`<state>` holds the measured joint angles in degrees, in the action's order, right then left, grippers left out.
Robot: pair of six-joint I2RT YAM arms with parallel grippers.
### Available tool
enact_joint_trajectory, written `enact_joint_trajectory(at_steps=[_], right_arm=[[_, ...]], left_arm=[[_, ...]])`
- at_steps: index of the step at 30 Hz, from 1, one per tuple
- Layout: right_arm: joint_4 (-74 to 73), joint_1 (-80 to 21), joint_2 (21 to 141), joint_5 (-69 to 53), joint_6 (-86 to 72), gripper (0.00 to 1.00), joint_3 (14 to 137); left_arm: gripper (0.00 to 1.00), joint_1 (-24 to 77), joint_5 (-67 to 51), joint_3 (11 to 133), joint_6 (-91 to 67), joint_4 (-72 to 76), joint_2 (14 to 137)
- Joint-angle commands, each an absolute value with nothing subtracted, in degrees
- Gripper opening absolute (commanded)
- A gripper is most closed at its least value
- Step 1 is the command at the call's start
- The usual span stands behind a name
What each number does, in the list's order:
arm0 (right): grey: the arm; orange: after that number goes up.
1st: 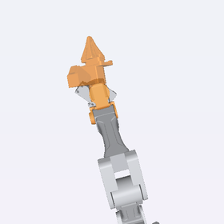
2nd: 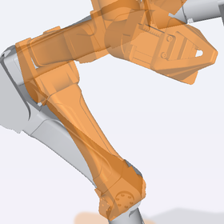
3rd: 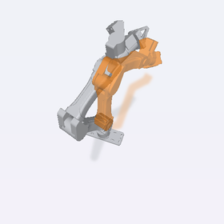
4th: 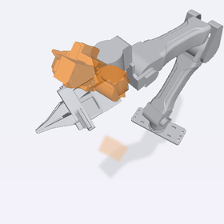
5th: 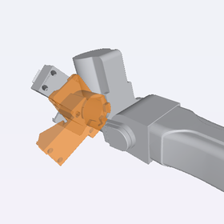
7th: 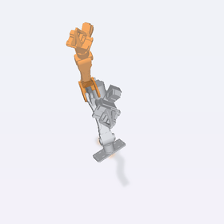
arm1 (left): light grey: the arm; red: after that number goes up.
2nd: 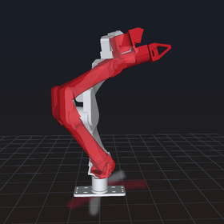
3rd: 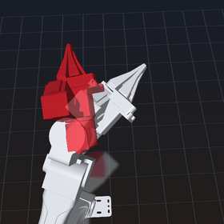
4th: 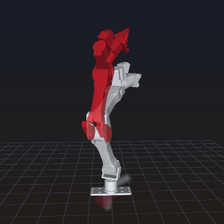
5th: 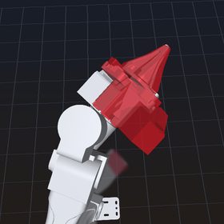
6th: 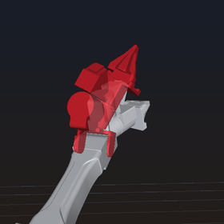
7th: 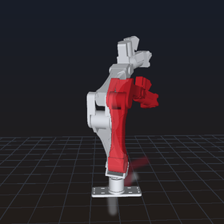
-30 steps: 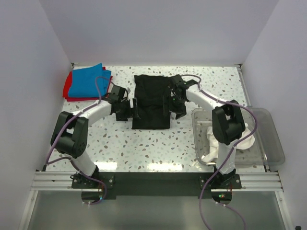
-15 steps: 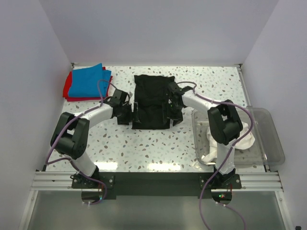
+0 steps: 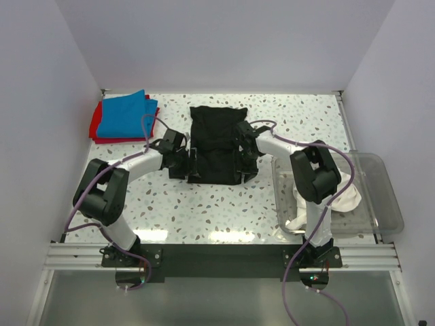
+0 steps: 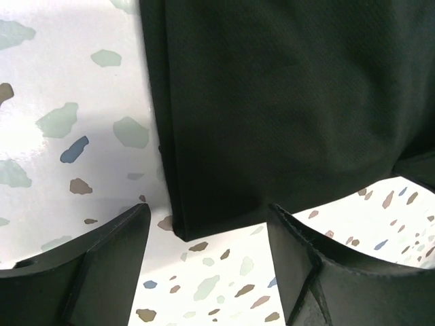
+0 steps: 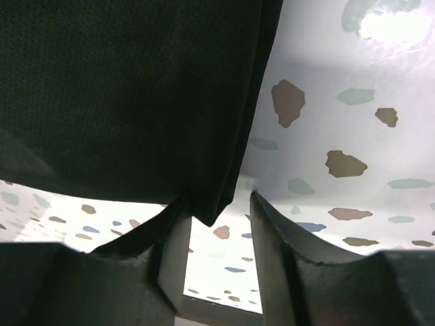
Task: Fold and stack the t-shirts
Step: Fold the tshirt
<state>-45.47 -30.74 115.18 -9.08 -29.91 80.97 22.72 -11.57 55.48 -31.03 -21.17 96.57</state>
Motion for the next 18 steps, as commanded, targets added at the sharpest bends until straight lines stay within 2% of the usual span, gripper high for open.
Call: enact_joint_trajectory(at_steps=[1,4,5,6,8,9,11,18], right_arm=[[-45.1,-31.2,116.8,-8.1,-29.8,0.4,81.0],[-45.5,-31.2,116.5,-7.9,-29.8,0.28,80.9],[-45.8,-31.2,116.5,-7.9,-29.8,0.19,80.9],[-45.8,-31.3,116.3,-7.9,-29.9,0.16,80.8],[-46.1,-31.2,116.0,-8.2,-30.0,0.13,80.5],[-46.3,-31.2,115.8,-8.2,-29.9,0.13,80.6],[-46.5,-31.2,115.5,-8.0,-29.9,0.13,80.9],[-47.8,-31.3,115.8,-7.6,-29.6,0.11,83.1]], left_arm=[[0.72,23.3,-9.7,54.5,-32.0,-19.4,98.1],[0.67,23.6,-9.1,54.1,-32.3,-19.4,98.9],[0.65,23.6,-9.1,54.1,-32.3,-19.2,98.9],[0.6,23.7,-9.1,54.0,-32.3,-19.0,99.2],[0.54,23.8,-9.7,53.4,-32.7,-18.2,99.5],[0.48,24.1,-10.5,53.4,-32.8,-17.9,99.8],[0.44,24.3,-11.6,53.3,-33.0,-17.2,99.8],[0.5,25.3,-12.0,53.4,-32.4,-19.2,97.2]])
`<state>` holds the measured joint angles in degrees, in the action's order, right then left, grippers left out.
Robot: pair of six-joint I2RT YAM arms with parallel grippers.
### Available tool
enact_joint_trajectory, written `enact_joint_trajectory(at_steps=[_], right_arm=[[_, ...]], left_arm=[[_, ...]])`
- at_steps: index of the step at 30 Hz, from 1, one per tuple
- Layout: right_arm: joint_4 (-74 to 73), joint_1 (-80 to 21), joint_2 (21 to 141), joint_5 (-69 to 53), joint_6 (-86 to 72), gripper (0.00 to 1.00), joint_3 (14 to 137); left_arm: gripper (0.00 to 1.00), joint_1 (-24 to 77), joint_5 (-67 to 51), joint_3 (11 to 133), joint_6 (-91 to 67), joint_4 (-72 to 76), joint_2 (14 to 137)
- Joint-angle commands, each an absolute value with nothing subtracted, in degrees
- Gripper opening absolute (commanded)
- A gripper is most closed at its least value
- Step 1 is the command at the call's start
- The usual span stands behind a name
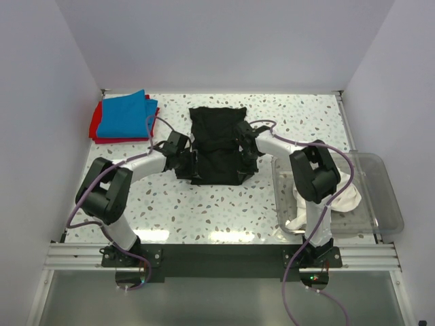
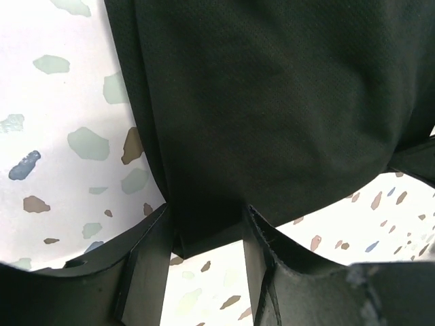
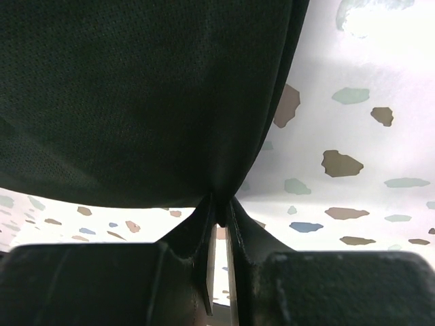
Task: Fold and stack the t-shirts
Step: Fold the tshirt
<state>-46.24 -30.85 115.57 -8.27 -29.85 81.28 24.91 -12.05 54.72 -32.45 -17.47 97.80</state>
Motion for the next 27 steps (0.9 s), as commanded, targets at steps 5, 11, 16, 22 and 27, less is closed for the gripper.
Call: enact_joint_trajectory(at_steps=[5,11,16,22,27], right_arm=[[-48.3,-31.2,115.6,-7.5,-29.6,0.11,83.9],[-50.0,-31.3,114.1,-7.6,-28.6,0.0,85.5],[-56.6,-31.4,107.2,-6.5,-27.4,0.0,88.1],[-64.9,-31.8,100.7,-5.0,-25.6,0.0,90.2],[-66.4,-32.5,97.4,-3.5,-26.6,0.0,87.7]], left_arm=[[0.49,25.3,-10.7,54.0,-32.3,-22.7,98.3],[0.0,25.3,-11.2,53.3,-32.2,-23.8,96.9],[0.0,25.3,-11.7,57.0,-32.5,-30.0,87.6],[0.0,25.2,-13.4,60.4,-33.4,-36.6,80.0],[0.0,25.2,-13.8,58.6,-34.6,-37.6,77.0]])
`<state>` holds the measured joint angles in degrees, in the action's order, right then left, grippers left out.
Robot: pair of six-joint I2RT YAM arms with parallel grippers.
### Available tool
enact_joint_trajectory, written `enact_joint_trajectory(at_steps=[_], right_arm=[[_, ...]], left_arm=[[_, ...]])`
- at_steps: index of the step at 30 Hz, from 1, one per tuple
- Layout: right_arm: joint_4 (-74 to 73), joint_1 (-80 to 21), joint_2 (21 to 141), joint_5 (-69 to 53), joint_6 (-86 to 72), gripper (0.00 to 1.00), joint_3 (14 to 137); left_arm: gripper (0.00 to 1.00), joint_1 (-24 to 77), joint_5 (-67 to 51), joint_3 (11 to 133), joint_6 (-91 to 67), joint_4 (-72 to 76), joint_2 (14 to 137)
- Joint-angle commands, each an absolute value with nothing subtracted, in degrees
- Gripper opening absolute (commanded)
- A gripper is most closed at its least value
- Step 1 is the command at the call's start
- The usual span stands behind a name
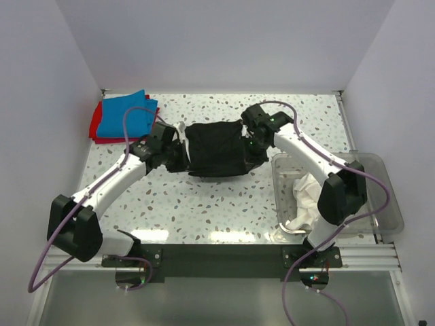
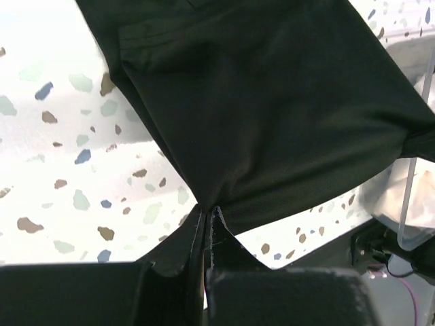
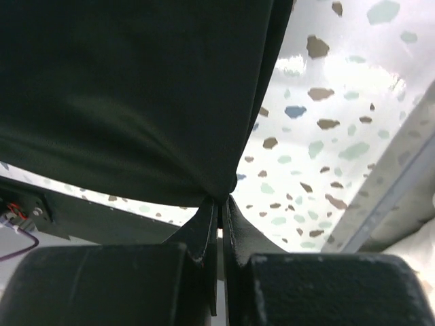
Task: Fold and stack the t-shirts
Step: Fold the tshirt
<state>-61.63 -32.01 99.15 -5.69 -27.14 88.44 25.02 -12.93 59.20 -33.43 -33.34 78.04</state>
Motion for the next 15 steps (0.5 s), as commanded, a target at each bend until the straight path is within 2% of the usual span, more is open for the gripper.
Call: enact_joint_trajectory(at_steps=[1,15], right_arm=[[-66.4,-32.8,96.3,-3.5,-26.9,0.0,87.5],[-73.6,-35.5,91.8,-5.0,-27.6,0.0,85.2]], left_arm=[[0.0,25.1,-13.9,58.2,-34.6,-37.8,76.7],[0.0,25.1,-18.1,58.3,-36.6,-46.7,71.0]])
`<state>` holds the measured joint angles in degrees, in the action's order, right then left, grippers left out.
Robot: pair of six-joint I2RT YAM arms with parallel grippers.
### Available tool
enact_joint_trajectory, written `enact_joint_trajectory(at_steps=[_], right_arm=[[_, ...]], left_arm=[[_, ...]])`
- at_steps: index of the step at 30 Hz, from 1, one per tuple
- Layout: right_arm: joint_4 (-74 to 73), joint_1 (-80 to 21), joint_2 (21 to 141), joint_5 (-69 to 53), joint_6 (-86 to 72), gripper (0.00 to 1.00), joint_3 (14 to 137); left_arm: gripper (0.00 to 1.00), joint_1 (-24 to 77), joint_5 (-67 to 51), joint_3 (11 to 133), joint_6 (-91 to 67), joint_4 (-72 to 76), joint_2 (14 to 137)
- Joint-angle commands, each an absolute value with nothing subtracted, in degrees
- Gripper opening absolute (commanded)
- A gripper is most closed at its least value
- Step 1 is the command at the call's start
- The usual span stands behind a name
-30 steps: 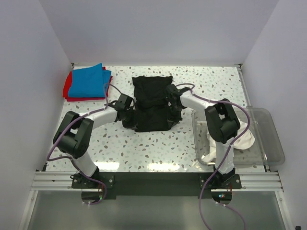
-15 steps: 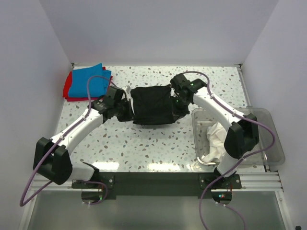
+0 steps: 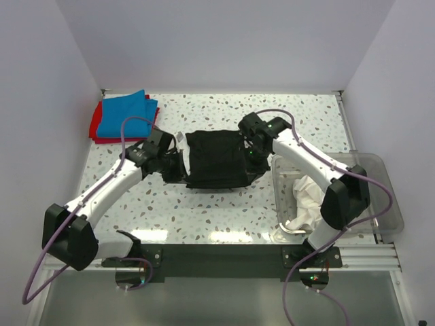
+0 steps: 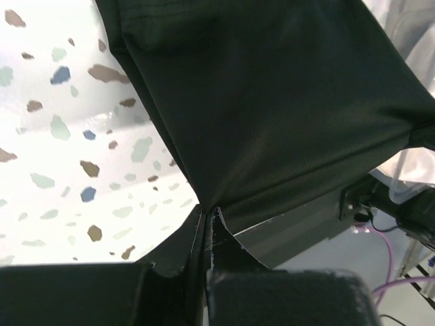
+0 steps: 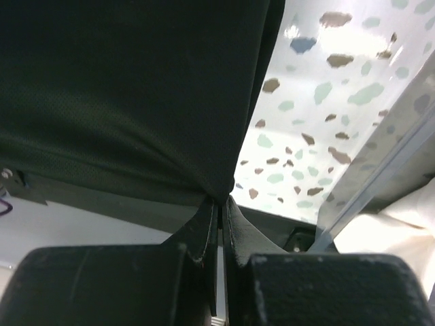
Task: Fold and stack the t-shirts
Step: Fold the tshirt
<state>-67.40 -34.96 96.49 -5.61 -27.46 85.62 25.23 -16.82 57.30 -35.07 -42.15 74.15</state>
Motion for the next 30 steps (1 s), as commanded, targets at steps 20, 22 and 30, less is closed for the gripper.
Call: enact_joint_trajectory(at_steps=[20,22,30], right_arm=[[-67.7,-29.6,108.4,-1.3,-25.9,0.0,106.9],[-67.8,-29.3,110.6,-1.1,-25.0,0.0,110.0],[-67.9,-27.5,117.6,-1.1,-23.1,0.0,116.4]], left_arm=[[0.0,20.2,-17.8,71.7,-35.7,-35.8,86.7],[0.0,19.9,-17.7,73.8,-35.5,-35.2,89.1],[0.0,17.8,-18.6,79.3,-35.8,-34.4,95.5]])
